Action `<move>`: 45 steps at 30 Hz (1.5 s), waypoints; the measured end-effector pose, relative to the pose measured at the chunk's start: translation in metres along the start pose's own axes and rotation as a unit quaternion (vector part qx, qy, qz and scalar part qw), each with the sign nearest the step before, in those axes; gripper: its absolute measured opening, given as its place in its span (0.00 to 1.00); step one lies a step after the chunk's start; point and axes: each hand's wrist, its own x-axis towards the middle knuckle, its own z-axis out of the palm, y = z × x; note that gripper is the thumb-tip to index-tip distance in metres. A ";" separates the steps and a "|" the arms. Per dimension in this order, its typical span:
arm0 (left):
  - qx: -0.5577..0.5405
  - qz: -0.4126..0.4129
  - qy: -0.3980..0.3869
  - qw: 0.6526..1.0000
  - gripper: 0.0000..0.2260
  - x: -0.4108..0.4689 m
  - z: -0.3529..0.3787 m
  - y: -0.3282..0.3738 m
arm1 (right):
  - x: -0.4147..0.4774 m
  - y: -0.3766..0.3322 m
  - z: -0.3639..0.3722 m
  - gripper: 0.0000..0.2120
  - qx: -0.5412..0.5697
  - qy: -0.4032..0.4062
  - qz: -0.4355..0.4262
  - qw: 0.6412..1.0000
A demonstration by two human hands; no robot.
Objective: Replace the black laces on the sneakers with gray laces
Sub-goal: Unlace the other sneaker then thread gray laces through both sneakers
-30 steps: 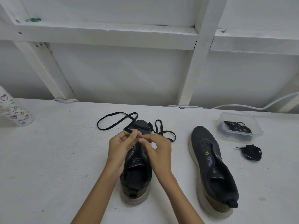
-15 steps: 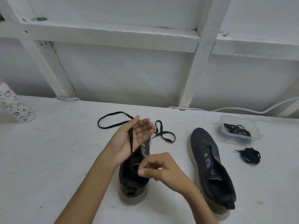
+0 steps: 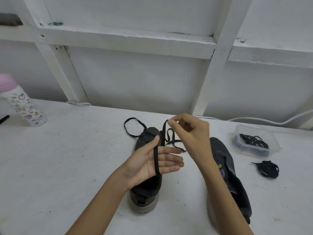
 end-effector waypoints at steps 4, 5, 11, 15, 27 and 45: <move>-0.023 0.015 -0.004 1.000 0.27 0.002 -0.003 0.002 | -0.037 -0.002 -0.005 0.06 -0.054 -0.053 -0.116 0.990; -0.020 0.015 -0.005 1.000 0.26 0.002 -0.003 0.003 | -0.047 0.001 -0.006 0.07 -0.087 -0.066 -0.146 0.983; 0.042 0.032 0.000 0.999 0.17 0.004 -0.001 -0.001 | -0.062 0.012 -0.021 0.09 -0.175 -0.156 -0.223 0.946; 0.039 0.039 -0.013 0.998 0.16 0.003 0.003 -0.004 | -0.036 0.008 -0.028 0.10 0.059 -0.143 -0.049 0.987; 0.060 0.033 -0.068 0.995 0.15 -0.005 0.003 -0.009 | 0.001 0.032 -0.003 0.11 0.087 -0.203 0.004 0.975; 0.175 0.174 0.002 0.969 0.13 0.020 -0.018 0.016 | -0.051 -0.015 -0.026 0.15 -0.070 -0.340 -0.085 0.934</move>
